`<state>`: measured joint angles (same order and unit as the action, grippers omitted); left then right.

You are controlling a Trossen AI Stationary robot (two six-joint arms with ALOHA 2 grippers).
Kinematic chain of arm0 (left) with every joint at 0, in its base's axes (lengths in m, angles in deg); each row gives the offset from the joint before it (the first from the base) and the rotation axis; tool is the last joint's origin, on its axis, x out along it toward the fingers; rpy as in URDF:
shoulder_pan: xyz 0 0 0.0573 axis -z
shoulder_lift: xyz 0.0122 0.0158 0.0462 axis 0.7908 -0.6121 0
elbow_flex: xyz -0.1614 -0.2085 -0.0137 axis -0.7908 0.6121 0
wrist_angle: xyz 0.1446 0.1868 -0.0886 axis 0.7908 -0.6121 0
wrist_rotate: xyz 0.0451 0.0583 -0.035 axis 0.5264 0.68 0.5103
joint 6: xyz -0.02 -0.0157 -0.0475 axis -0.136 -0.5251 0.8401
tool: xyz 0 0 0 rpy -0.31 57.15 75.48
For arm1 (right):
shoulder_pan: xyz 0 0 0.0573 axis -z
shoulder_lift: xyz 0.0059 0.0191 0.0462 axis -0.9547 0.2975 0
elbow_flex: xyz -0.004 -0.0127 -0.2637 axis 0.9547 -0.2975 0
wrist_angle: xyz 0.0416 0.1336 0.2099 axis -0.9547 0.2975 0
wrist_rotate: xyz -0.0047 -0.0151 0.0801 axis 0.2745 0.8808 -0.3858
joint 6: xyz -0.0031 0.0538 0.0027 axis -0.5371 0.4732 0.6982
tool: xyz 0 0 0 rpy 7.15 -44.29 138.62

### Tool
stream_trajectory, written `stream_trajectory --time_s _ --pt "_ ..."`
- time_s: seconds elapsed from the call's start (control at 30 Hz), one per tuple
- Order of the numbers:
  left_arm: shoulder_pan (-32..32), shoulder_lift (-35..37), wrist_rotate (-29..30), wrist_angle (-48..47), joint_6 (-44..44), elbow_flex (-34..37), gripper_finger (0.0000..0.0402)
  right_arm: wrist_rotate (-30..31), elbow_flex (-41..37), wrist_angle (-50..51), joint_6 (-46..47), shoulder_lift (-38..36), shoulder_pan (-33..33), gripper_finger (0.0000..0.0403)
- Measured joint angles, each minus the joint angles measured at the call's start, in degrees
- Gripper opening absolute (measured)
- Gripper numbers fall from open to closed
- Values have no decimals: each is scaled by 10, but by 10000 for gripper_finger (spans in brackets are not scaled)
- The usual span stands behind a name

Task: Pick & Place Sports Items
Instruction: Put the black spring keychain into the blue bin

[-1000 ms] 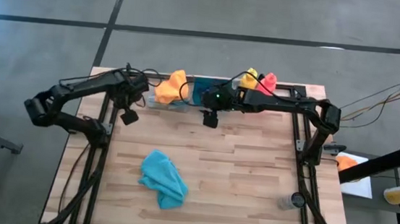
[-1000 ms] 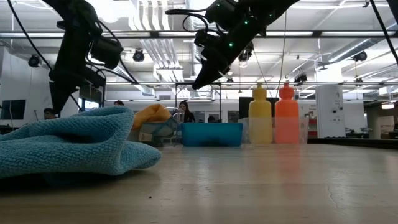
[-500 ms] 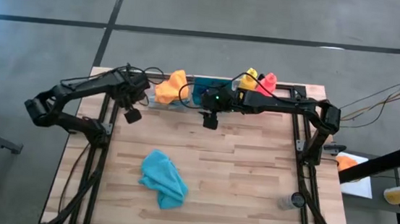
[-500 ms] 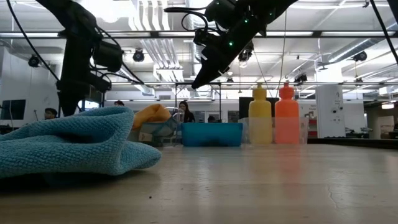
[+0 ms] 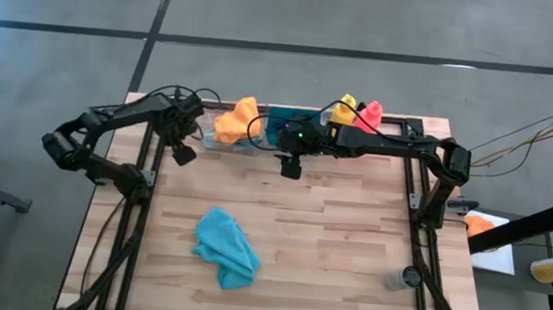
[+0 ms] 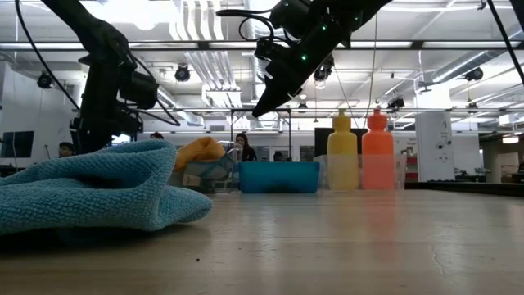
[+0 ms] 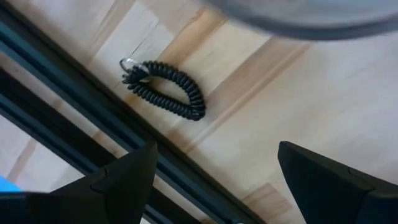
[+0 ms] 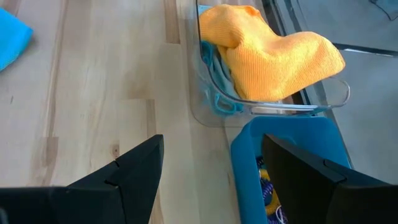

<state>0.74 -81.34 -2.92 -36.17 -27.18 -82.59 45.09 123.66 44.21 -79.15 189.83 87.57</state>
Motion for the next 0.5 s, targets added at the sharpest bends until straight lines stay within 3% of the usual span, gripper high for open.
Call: stream_trajectory --time_s 0.5 --pt "-8 -54 -4 11 -3 0 337 0 0 0 0 0 0 272"
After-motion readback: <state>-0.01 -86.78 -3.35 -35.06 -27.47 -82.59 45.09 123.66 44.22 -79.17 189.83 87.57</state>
